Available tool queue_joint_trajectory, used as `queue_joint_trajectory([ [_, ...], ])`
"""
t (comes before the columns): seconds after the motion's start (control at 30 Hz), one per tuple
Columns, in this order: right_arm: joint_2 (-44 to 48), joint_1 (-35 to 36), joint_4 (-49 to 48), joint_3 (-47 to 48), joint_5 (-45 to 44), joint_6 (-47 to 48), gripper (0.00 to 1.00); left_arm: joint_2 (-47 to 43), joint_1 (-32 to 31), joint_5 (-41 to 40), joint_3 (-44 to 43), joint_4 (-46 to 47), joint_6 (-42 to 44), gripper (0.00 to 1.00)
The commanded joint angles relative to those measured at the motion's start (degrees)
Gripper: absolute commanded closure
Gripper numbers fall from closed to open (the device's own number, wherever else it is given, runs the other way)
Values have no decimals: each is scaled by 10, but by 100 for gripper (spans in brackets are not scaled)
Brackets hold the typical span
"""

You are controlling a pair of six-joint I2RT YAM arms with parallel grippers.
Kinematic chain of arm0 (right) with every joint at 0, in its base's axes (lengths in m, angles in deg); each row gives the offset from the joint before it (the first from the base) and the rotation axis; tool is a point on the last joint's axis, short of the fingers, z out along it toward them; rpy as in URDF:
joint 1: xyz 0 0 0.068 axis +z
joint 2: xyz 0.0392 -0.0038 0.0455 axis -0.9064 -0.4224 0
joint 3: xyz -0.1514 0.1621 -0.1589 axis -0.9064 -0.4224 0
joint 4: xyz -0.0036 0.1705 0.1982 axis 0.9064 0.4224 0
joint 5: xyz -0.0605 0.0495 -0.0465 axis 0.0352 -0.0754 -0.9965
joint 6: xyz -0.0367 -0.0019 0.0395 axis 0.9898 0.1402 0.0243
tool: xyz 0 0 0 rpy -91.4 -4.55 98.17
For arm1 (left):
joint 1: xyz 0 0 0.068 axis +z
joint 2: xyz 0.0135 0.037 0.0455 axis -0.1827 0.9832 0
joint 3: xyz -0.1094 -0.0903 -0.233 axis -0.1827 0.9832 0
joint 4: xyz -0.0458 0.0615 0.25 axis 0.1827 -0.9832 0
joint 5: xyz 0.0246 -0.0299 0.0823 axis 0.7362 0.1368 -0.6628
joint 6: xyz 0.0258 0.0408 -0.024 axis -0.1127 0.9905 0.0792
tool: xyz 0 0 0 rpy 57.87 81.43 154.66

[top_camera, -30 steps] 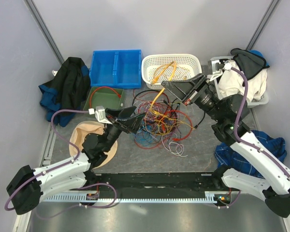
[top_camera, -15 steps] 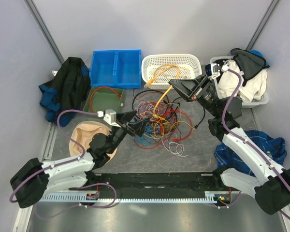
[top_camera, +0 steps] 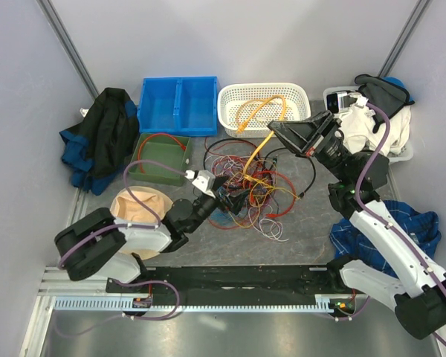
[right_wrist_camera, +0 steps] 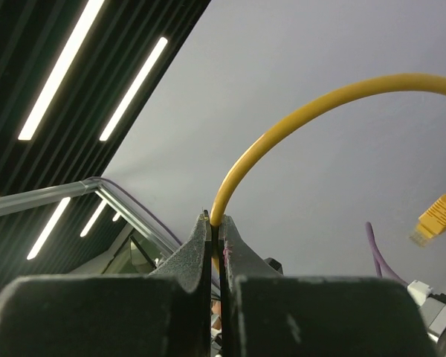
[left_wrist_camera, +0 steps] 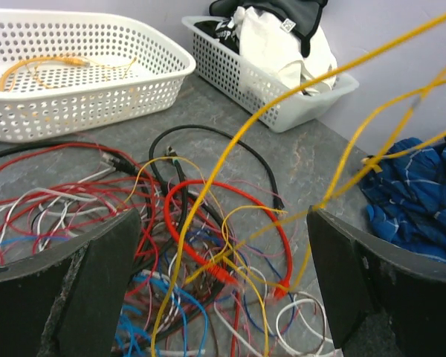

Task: Untangle the cables

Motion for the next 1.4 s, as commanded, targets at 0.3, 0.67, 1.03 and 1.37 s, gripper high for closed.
queue_joint_trajectory([
  [0.3, 64, 1, 140, 61, 16, 116, 100, 27, 20, -101, -160, -217, -2, 98],
  [0.67, 93, 0, 176, 97, 17, 152, 100, 122, 283, 62, -361, -694, -299, 98],
  [1.03, 175, 1, 413, 31, -87, 348, 100, 33, 291, 27, -360, -737, -262, 98],
  [1.37, 253, 3, 522, 234, -173, 516, 100, 23, 398, 39, -402, -801, -251, 98],
])
